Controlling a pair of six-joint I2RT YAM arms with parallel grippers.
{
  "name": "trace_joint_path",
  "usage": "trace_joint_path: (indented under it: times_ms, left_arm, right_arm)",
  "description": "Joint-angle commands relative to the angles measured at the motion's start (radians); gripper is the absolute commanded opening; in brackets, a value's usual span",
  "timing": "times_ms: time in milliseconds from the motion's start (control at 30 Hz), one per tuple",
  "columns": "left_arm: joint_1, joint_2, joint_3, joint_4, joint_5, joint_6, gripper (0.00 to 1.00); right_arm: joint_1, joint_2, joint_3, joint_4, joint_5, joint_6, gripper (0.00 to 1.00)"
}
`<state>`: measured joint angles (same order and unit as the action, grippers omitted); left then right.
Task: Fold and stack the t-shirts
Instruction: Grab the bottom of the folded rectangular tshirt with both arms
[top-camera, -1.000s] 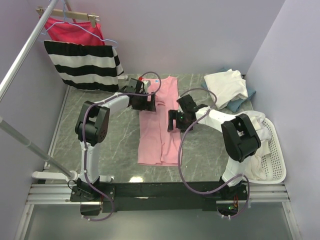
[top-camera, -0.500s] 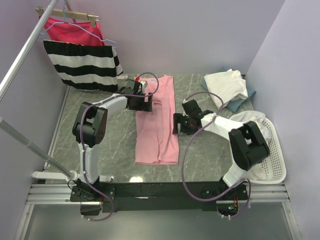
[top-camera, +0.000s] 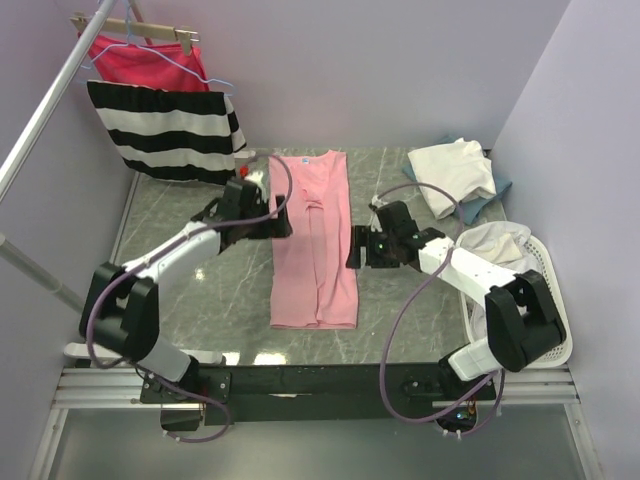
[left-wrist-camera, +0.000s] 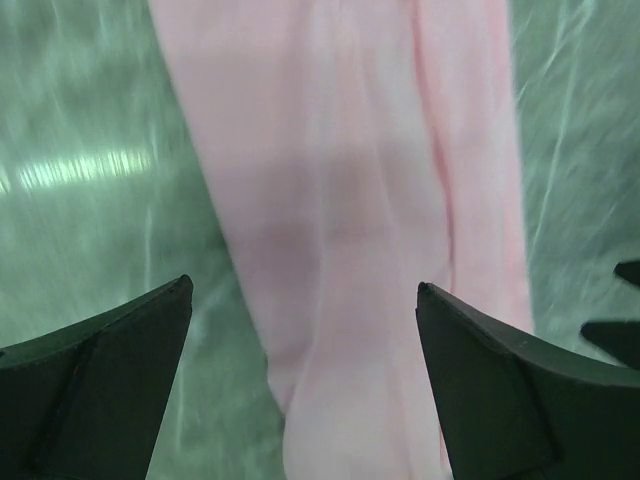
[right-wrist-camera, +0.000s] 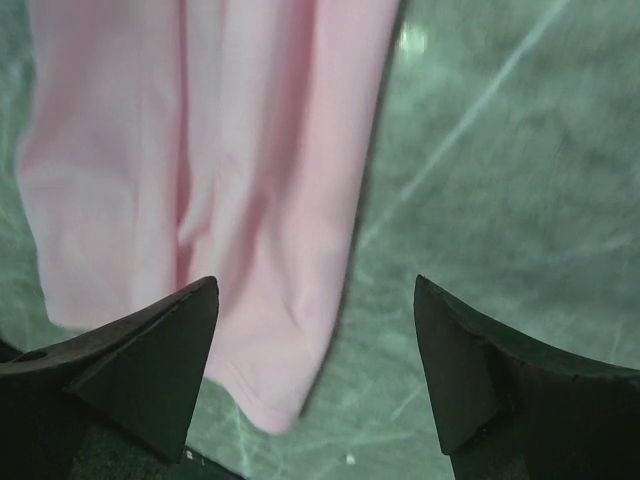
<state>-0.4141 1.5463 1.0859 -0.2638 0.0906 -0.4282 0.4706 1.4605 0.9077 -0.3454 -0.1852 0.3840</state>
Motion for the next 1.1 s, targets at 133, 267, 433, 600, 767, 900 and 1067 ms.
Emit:
trace_joint_path:
  times_ms: [133, 267, 433, 600, 767, 900, 1067]
  left_arm:
    - [-0.101, -0.279, -0.332, -0.038, -0.08, -0.194, 0.99]
    - [-0.123, -0.415, -0.406, -0.071, -0.078, -0.233, 0.99]
    - [-0.135, -0.531, -0.516, -0.071, -0.039, -0.282, 0.99]
    - [-0.16, -0.588, -0.598, -0.051, 0.004, -0.345, 0.97]
    - [-0.216, -0.601, -0.659, -0.041, 0.008, -0.414, 0.92]
    - [-0.256, -0.586, -0.678, -0.028, -0.014, -0.437, 0.89]
    - [-0.285, -0.534, -0.702, 0.037, -0.012, -0.465, 0.78]
  right_arm:
    - [-0.004, -0.216, -0.248, 0.048, -0.152, 0.079, 0.76]
    - [-0.003, -0.293, -0.325, 0.069, -0.207, 0.104, 0.73]
    - [0.011, -0.308, -0.392, 0.086, -0.218, 0.139, 0.71]
    - [0.048, -0.247, -0.398, 0.101, -0.183, 0.158, 0.71]
    - [0.117, -0.175, -0.388, 0.146, -0.169, 0.188, 0.71]
    - [0.164, -0.141, -0.385, 0.175, -0.16, 0.222, 0.71]
    - [0.192, -0.088, -0.388, 0.224, -0.155, 0.257, 0.7]
